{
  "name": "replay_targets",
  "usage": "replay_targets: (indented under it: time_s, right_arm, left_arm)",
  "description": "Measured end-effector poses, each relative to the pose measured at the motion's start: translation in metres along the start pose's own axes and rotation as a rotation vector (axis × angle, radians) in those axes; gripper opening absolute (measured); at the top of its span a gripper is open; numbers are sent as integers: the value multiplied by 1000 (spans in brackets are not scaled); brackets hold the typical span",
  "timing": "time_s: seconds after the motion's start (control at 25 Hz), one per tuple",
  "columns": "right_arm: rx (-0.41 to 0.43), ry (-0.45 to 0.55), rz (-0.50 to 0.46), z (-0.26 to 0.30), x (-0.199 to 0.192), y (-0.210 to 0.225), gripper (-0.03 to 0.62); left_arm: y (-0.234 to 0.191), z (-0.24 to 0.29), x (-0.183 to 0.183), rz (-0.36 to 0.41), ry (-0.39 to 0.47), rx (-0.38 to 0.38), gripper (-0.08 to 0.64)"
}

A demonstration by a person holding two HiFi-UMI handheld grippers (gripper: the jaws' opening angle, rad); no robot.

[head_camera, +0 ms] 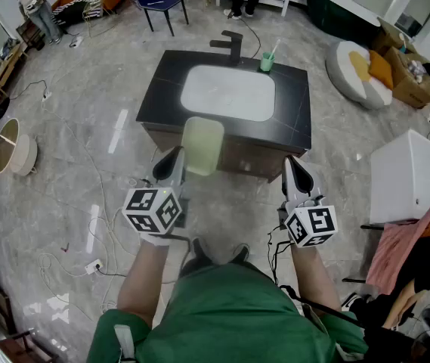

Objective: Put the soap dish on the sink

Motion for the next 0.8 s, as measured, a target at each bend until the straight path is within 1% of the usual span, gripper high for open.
replay_targets:
  time_s: [0.36, 0.48, 0.64, 0.8]
  right_arm:
    - [-6, -2, -9, 22, -3, -26, -3]
    - [-35, 22, -1, 34, 0, -32, -3]
    - [-83, 34, 1, 52, 1, -48, -3]
    - [-75, 43, -10, 70, 2, -77, -3]
  left_arm:
    - [-33, -1, 7, -24, -3, -10, 18]
    - [-49, -2, 13, -29, 4, -9, 18]
    - [-82, -11, 23, -28, 17, -1, 18]
    - [-123, -24, 36, -37, 35, 16, 17]
Point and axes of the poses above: the fingertips, and each gripper's own axes: z forward along the fingers, y to its right, x out of its top, the point moved 4 cm from there along -z, backward along the fingers, and after that the axes turned 10 degrees about y, right-handed, at the moved point
